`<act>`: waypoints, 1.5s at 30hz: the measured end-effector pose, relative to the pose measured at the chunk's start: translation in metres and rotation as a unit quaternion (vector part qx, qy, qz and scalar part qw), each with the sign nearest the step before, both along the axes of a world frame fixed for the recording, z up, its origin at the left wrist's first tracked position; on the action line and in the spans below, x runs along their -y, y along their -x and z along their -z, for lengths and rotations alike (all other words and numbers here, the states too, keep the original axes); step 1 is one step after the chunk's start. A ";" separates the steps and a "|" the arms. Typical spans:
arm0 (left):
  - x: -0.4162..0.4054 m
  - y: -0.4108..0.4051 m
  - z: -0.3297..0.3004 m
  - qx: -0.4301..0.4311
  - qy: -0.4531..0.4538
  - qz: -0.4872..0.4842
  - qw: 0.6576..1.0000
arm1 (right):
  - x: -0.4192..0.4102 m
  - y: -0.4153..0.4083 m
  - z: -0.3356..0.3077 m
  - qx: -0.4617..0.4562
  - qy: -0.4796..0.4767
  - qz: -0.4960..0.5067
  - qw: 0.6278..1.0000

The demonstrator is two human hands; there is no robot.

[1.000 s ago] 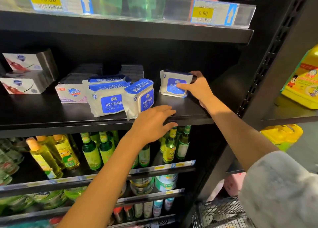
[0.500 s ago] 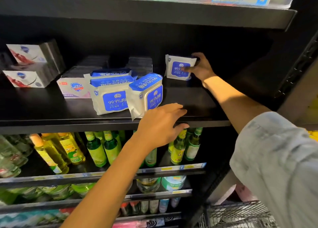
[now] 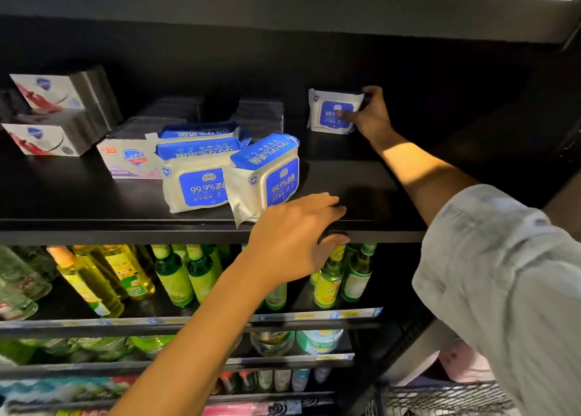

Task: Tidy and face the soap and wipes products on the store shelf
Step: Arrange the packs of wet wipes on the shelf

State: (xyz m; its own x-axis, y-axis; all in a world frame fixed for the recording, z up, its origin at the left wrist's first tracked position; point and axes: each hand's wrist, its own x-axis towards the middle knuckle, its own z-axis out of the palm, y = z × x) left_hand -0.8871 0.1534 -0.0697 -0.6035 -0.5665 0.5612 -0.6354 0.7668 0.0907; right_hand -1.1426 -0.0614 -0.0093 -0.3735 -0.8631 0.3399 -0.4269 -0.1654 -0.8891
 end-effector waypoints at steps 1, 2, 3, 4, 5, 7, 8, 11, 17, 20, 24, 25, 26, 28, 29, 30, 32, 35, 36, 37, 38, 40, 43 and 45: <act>0.000 0.000 0.000 -0.005 -0.001 -0.001 1.000 | 0.002 0.002 0.000 -0.005 -0.007 0.002 1.000; -0.001 0.000 0.000 -0.011 -0.002 -0.002 1.000 | 0.004 0.003 0.001 -0.010 -0.009 0.006 1.000; -0.002 0.000 -0.001 -0.014 -0.005 -0.001 1.000 | 0.006 0.005 0.002 -0.014 -0.009 0.010 1.000; -0.003 0.000 -0.002 -0.014 -0.011 -0.001 1.000 | 0.007 0.006 0.002 -0.014 -0.008 0.018 1.000; -0.004 0.000 -0.004 -0.010 -0.023 -0.001 1.000 | 0.009 0.007 0.003 -0.015 -0.008 0.024 1.000; -0.005 0.000 -0.007 0.001 -0.054 -0.005 0.999 | 0.016 0.013 0.009 -0.014 -0.006 0.026 1.000; -0.005 0.001 -0.008 0.004 -0.062 -0.007 0.998 | 0.016 0.013 0.010 -0.014 -0.007 0.028 0.999; -0.006 0.001 -0.011 0.015 -0.076 -0.010 0.997 | -0.011 -0.004 -0.001 -0.005 -0.002 0.054 0.999; -0.008 -0.002 -0.012 0.001 -0.074 0.018 0.997 | -0.059 -0.031 -0.009 -0.070 0.022 0.086 0.994; -0.018 -0.007 -0.011 -0.081 -0.080 0.054 0.992 | -0.085 -0.050 -0.007 -0.054 0.040 0.041 0.997; -0.043 -0.026 -0.011 -0.229 -0.035 0.038 0.972 | -0.140 -0.075 -0.001 0.031 0.054 -0.147 0.987; -0.048 -0.034 -0.013 -0.266 -0.018 0.025 0.964 | -0.149 -0.079 0.000 0.047 0.038 -0.199 0.978; -0.053 -0.044 -0.014 -0.297 0.001 0.010 0.955 | -0.155 -0.084 0.001 0.063 0.021 -0.250 0.966; -0.057 -0.064 -0.018 -0.343 0.024 -0.030 0.938 | -0.166 -0.091 0.002 0.067 -0.014 -0.320 0.945; -0.057 -0.075 -0.021 -0.361 0.017 -0.055 0.931 | -0.169 -0.095 0.002 0.058 -0.029 -0.344 0.937; -0.054 -0.086 -0.022 -0.376 0.002 -0.080 0.923 | -0.173 -0.098 0.002 0.050 -0.043 -0.363 0.929; -0.045 -0.108 -0.023 -0.400 -0.030 -0.129 0.907 | -0.179 -0.105 0.001 0.049 -0.065 -0.379 0.922; -0.032 -0.132 -0.025 -0.408 -0.073 -0.193 0.889 | -0.186 -0.111 -0.003 0.037 -0.067 -0.359 0.930; -0.029 -0.136 -0.026 -0.404 -0.091 -0.205 0.887 | -0.188 -0.113 -0.004 0.031 -0.068 -0.349 0.934; -0.026 -0.139 -0.027 -0.400 -0.113 -0.208 0.885 | -0.190 -0.115 -0.005 0.026 -0.069 -0.343 0.936; -0.024 -0.140 -0.028 -0.399 -0.139 -0.205 0.883 | -0.193 -0.116 -0.006 0.021 -0.070 -0.338 0.938; -0.020 -0.139 -0.030 -0.400 -0.184 -0.193 0.877 | -0.199 -0.118 -0.006 0.022 -0.071 -0.330 0.941; -0.012 -0.137 -0.033 -0.399 -0.206 -0.200 0.871 | -0.208 -0.116 -0.005 0.039 -0.068 -0.317 0.945; -0.008 -0.137 -0.036 -0.394 -0.217 -0.213 0.867 | -0.213 -0.111 -0.001 0.060 -0.060 -0.305 0.949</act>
